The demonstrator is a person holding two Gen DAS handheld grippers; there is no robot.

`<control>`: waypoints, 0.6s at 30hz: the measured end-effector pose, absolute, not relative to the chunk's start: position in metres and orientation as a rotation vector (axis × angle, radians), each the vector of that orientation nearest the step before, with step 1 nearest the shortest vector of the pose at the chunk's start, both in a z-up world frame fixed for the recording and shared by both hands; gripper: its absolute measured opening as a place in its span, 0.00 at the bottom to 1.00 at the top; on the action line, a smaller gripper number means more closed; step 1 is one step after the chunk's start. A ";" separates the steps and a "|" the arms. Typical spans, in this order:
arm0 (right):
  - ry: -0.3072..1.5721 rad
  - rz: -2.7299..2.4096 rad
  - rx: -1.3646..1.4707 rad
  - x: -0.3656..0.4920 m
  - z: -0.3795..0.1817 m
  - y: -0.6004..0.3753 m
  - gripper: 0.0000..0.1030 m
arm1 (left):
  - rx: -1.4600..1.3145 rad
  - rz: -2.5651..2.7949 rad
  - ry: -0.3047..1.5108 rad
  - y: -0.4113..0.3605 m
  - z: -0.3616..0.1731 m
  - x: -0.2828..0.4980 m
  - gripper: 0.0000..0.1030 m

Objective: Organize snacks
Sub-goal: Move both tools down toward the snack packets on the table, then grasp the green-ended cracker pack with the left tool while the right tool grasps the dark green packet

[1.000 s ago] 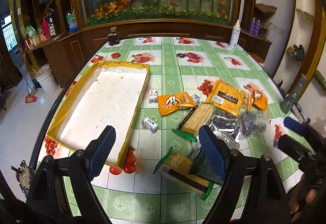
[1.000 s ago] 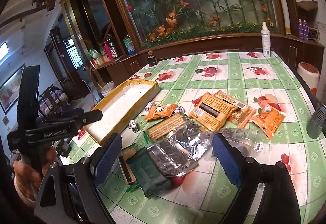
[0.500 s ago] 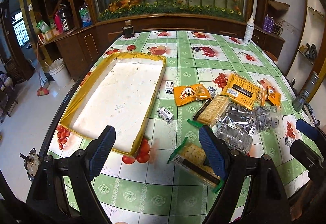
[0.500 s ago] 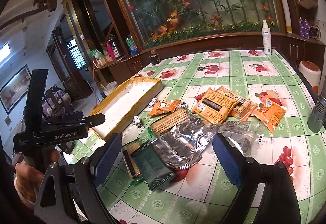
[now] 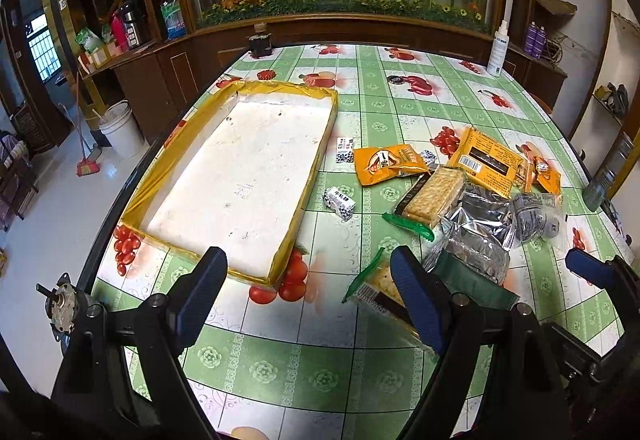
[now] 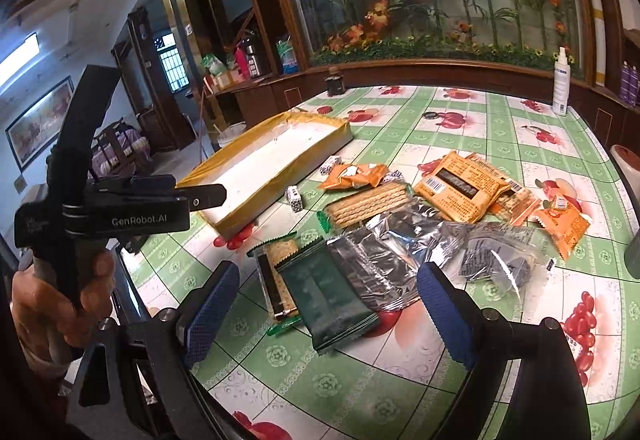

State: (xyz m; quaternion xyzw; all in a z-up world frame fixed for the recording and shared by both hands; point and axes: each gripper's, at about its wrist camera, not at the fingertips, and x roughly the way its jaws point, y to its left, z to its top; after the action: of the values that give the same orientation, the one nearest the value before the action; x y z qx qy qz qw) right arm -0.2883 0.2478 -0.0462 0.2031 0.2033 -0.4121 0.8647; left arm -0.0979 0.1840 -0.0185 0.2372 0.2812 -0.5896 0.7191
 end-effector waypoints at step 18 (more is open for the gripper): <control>0.478 -0.956 0.415 -0.290 -0.051 0.244 0.89 | 0.539 -1.295 0.668 0.181 -0.042 -0.095 0.82</control>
State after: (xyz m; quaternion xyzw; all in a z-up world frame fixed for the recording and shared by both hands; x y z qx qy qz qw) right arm -0.2902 0.2441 -0.0505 0.1962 0.2260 -0.4521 0.8402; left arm -0.0947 0.1810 -0.0416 0.2430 0.3014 -0.5844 0.7131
